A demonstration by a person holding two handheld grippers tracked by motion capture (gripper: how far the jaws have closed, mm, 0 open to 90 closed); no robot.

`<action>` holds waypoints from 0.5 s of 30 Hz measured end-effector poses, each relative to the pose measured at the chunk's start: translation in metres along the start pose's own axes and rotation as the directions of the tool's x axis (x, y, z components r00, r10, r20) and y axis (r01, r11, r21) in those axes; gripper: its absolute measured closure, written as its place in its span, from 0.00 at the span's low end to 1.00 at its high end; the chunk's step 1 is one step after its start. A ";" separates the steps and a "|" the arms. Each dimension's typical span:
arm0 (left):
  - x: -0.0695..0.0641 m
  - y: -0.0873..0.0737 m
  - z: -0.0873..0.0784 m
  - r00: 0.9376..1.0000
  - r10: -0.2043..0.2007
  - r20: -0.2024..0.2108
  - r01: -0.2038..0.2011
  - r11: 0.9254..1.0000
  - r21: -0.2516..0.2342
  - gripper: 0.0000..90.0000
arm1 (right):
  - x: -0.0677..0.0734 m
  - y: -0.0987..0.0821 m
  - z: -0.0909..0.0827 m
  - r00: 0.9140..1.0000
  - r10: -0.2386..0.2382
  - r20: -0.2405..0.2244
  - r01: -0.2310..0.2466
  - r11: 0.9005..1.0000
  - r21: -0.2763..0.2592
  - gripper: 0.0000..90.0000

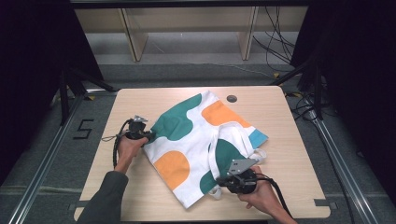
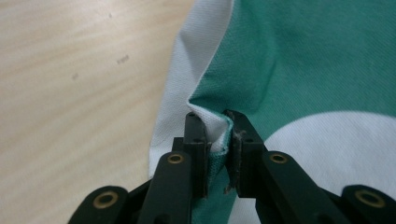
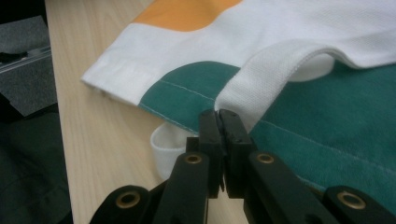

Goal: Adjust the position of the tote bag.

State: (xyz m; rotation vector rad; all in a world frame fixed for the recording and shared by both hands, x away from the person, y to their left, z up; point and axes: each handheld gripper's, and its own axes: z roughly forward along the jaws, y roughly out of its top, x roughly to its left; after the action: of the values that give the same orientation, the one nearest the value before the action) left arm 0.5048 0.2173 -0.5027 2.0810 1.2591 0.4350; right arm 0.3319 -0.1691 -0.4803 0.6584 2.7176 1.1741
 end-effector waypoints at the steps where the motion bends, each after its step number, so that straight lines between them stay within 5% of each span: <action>1: 0.000 0.000 0.000 1.000 0.000 0.000 0.000 1.000 0.000 0.88 | 0.000 0.000 0.000 1.000 0.000 0.000 0.000 1.000 0.000 0.99; 3: 0.001 0.009 0.008 0.999 0.010 -0.035 -0.010 1.000 -0.005 0.87 | 0.009 0.009 0.015 0.998 -0.059 -0.012 0.059 0.998 0.003 0.98; 5: 0.001 0.011 0.008 0.999 0.008 -0.046 -0.008 1.000 0.010 0.86 | 0.013 0.012 0.018 0.998 -0.054 -0.021 0.054 0.998 0.014 0.98; 7: 0.001 0.011 0.006 0.998 0.005 -0.065 -0.004 1.000 0.017 0.69 | 0.019 0.019 0.026 0.996 -0.091 -0.021 0.091 0.995 0.026 0.95; 11: 0.001 0.002 -0.010 0.994 -0.077 -0.075 0.076 0.997 -0.004 0.50 | 0.016 0.020 0.021 0.998 -0.050 -0.044 0.051 0.999 0.019 0.85; 12: 0.001 -0.004 -0.019 0.990 -0.112 -0.089 0.111 0.994 -0.022 0.41 | 0.010 0.019 0.010 0.998 -0.020 -0.055 0.020 1.000 0.003 0.69; 14: 0.003 -0.009 -0.027 0.990 -0.118 -0.081 0.116 0.993 -0.028 0.39 | 0.007 0.020 0.005 0.999 -0.009 -0.053 0.010 1.000 0.009 0.66; 15: 0.005 -0.015 -0.035 0.984 -0.167 -0.057 0.165 0.986 -0.038 0.37 | 0.000 0.020 -0.006 0.999 0.015 -0.034 -0.016 0.999 -0.030 0.64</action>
State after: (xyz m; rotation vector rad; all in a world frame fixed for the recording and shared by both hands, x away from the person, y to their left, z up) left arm 0.4773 0.2392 -0.4878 1.9293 1.4377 0.4421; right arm 0.3370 -0.1606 -0.4618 0.6635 2.7219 1.2381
